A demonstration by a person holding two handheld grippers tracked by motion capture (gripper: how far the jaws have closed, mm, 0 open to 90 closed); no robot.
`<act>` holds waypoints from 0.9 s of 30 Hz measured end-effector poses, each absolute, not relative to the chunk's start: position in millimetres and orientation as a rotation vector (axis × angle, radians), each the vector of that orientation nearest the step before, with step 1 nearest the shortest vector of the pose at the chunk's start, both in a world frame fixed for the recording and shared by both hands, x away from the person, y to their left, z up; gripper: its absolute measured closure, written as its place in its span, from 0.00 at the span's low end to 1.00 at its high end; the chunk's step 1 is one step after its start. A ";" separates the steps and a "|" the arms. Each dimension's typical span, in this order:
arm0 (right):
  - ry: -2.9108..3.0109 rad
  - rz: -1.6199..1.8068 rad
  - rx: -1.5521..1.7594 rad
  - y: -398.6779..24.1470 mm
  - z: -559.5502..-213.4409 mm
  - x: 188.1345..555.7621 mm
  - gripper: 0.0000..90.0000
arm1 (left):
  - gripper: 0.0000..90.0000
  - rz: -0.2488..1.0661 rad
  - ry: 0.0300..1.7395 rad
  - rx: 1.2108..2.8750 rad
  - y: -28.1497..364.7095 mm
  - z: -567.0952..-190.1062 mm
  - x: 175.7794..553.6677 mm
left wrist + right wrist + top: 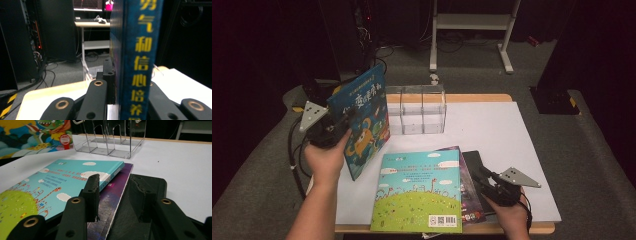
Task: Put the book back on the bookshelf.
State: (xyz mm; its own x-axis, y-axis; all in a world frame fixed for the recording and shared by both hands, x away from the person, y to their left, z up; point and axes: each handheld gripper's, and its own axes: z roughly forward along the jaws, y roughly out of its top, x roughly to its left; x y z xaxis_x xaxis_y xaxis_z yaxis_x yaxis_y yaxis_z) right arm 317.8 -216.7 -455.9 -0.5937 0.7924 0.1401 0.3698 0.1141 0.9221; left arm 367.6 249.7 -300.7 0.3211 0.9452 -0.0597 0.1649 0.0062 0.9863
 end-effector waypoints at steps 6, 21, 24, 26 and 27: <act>2.004 1.482 1.132 -218.2 -455.8 317.1 0.67 | 0.92 0.893 1.103 1.402 231.8 -303.5 401.2; 2.001 1.507 1.151 -219.5 -456.1 315.0 0.68 | 0.92 0.975 1.108 1.342 209.2 -333.5 474.1; 2.010 1.502 1.140 -217.5 -456.9 314.1 0.68 | 0.92 0.997 1.117 1.330 206.7 -340.4 479.5; 2.013 1.505 1.142 -216.8 -457.0 313.8 0.68 | 0.92 1.011 1.120 1.325 206.1 -345.3 480.9; 2.014 1.505 1.140 -216.6 -457.2 313.8 0.68 | 0.92 1.022 1.113 1.318 205.8 -348.3 480.8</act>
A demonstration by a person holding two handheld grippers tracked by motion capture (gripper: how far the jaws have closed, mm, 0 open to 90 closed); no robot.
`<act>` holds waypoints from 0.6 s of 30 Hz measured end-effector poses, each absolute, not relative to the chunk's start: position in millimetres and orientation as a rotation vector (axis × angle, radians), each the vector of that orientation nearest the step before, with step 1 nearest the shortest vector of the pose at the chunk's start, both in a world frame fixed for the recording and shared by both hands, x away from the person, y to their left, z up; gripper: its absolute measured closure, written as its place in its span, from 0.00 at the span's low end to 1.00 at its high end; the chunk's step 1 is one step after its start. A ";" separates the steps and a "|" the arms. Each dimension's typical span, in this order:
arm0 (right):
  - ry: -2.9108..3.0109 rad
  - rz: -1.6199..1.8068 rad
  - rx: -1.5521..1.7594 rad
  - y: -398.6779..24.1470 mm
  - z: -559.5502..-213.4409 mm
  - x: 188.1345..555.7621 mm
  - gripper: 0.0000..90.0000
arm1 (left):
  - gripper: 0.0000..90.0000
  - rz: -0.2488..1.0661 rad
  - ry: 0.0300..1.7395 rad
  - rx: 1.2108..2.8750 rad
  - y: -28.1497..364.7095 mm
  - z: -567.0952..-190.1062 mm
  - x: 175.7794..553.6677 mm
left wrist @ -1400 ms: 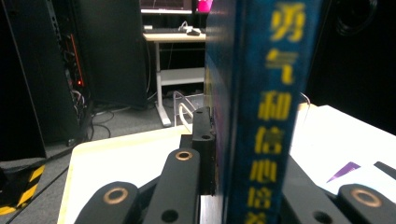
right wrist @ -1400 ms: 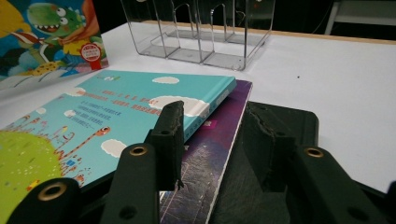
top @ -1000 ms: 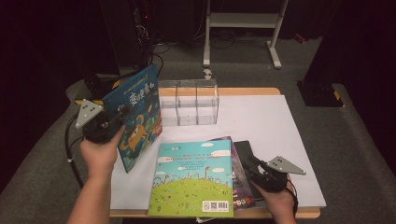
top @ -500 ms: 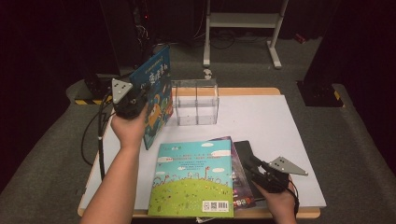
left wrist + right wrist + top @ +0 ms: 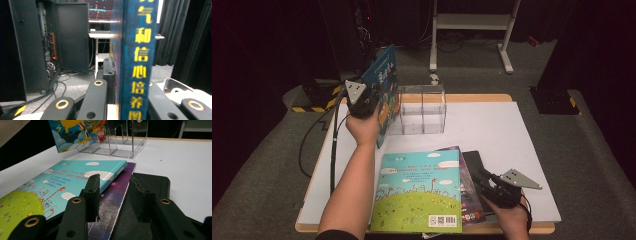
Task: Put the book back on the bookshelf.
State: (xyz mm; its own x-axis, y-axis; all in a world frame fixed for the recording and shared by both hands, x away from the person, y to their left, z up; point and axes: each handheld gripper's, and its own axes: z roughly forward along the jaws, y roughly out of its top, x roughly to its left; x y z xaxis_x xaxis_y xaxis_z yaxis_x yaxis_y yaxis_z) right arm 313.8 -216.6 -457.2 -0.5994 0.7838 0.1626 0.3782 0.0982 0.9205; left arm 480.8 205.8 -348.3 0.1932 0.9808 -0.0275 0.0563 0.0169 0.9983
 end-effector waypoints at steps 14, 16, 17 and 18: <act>2.044 1.497 1.128 -211.4 -459.3 313.1 0.67 | 0.87 1.098 1.087 1.432 211.1 -357.6 455.6; 2.047 1.494 1.124 -210.0 -459.5 313.0 0.67 | 0.86 1.118 1.104 1.443 211.9 -356.9 454.3; 2.050 1.494 1.125 -209.6 -459.6 312.8 0.67 | 0.86 1.141 1.113 1.450 211.6 -356.4 453.9; 2.054 1.492 1.124 -209.2 -459.8 312.9 0.67 | 0.86 1.163 1.119 1.458 211.0 -356.1 453.7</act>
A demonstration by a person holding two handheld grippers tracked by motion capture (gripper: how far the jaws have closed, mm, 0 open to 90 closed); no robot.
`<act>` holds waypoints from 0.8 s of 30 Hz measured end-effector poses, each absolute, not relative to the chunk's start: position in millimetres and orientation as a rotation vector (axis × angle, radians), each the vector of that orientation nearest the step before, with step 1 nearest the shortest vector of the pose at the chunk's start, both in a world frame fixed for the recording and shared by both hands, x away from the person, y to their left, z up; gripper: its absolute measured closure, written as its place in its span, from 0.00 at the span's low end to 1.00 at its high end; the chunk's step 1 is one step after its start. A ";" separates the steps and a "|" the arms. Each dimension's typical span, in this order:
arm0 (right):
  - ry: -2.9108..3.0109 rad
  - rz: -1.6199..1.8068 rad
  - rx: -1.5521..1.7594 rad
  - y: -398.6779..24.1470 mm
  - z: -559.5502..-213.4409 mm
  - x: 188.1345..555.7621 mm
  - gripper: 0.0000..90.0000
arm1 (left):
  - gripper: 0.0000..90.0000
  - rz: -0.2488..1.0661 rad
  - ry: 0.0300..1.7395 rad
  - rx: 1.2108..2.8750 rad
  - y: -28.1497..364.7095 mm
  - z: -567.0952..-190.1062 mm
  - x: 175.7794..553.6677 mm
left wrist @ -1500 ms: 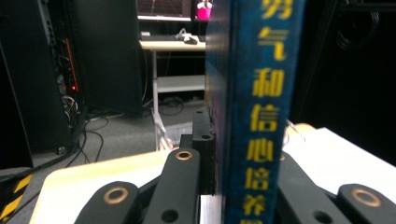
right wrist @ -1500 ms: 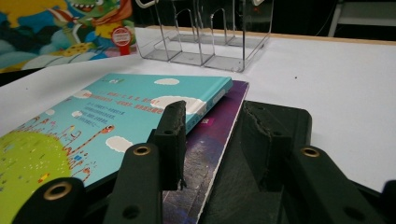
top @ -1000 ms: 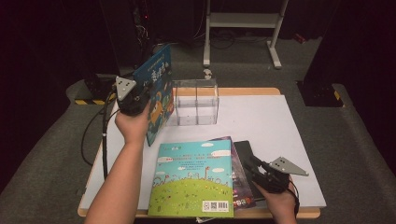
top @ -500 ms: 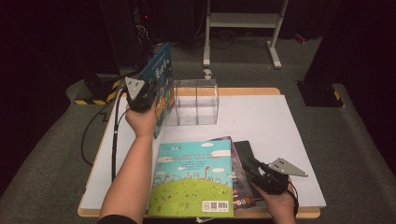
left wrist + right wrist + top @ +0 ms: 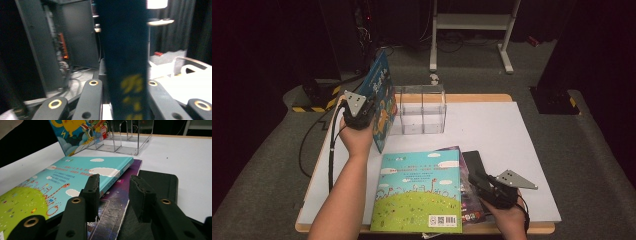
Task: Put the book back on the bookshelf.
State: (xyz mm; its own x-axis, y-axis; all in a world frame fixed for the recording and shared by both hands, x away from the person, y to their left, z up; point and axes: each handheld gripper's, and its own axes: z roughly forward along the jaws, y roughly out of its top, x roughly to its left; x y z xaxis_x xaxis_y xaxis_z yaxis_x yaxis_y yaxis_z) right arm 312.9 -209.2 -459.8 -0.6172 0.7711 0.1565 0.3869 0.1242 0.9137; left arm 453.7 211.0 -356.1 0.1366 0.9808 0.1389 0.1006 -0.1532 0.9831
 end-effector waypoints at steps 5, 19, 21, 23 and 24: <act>2.057 1.489 1.123 -207.8 -460.0 312.3 0.67 | 0.84 1.224 1.146 1.470 209.4 -355.2 455.1; 2.056 1.490 1.123 -208.9 -459.7 311.9 0.67 | 0.85 1.236 1.156 1.435 205.0 -357.1 465.1; 2.057 1.490 1.122 -208.7 -459.8 312.0 0.67 | 0.85 1.219 1.159 1.426 205.9 -357.6 464.4; 2.059 1.489 1.120 -208.3 -459.8 311.9 0.67 | 0.84 1.176 1.170 1.421 208.3 -358.0 463.8; 2.061 1.489 1.117 -207.9 -459.9 311.9 0.67 | 0.79 1.163 1.172 1.422 209.1 -358.3 463.9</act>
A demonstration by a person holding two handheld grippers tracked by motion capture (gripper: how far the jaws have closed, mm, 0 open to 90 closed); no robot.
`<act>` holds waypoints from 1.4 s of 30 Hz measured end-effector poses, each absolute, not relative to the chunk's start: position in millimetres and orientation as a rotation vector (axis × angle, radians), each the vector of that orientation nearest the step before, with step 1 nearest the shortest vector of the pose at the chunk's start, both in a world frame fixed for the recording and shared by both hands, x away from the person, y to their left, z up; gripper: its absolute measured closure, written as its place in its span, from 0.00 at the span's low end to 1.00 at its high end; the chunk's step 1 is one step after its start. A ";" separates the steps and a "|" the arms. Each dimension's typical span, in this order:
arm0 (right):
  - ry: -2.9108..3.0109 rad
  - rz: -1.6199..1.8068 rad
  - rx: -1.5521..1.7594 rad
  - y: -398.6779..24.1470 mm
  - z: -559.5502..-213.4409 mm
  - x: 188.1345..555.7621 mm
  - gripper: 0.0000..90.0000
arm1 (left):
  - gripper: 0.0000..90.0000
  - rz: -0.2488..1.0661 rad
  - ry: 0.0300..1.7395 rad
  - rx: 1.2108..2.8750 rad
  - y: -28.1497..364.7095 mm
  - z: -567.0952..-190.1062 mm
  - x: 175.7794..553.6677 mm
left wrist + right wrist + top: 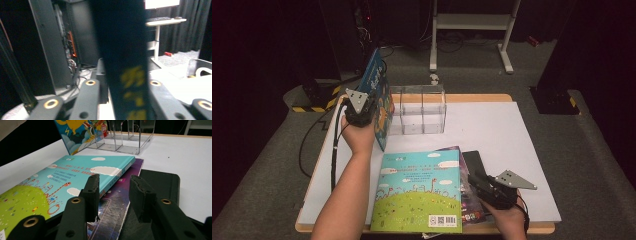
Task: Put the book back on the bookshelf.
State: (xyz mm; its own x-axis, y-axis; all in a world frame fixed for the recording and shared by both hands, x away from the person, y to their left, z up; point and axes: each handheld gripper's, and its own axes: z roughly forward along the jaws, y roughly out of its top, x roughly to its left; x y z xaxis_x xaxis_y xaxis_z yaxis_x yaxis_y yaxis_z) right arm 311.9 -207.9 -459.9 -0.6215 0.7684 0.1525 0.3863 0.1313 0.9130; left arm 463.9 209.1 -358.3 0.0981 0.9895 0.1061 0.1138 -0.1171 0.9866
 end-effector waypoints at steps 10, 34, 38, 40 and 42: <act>2.072 1.477 1.117 -206.5 -461.8 312.4 0.63 | 0.58 0.997 1.171 1.417 220.1 -360.1 456.6; 2.096 1.414 1.064 -203.3 -467.3 312.4 0.50 | 0.33 0.698 1.136 1.594 258.5 -403.5 386.6; 2.113 1.389 1.076 -202.6 -467.2 313.0 0.50 | 0.30 0.646 1.164 1.633 263.5 -421.7 376.0; 2.120 1.386 1.077 -202.2 -467.6 313.2 0.50 | 0.29 0.619 1.177 1.651 265.3 -430.4 370.4; 2.124 1.378 1.079 -201.7 -468.3 313.4 0.50 | 0.28 0.598 1.187 1.670 266.2 -438.1 365.2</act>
State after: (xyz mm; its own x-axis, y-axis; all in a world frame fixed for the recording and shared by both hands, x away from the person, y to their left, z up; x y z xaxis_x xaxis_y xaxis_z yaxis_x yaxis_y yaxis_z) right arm 313.4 -201.7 -468.3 -0.6293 0.7725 0.0850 0.3923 0.2213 0.8928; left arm 365.2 266.2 -438.1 0.4050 0.9044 -0.1341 0.4306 -0.0593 0.9006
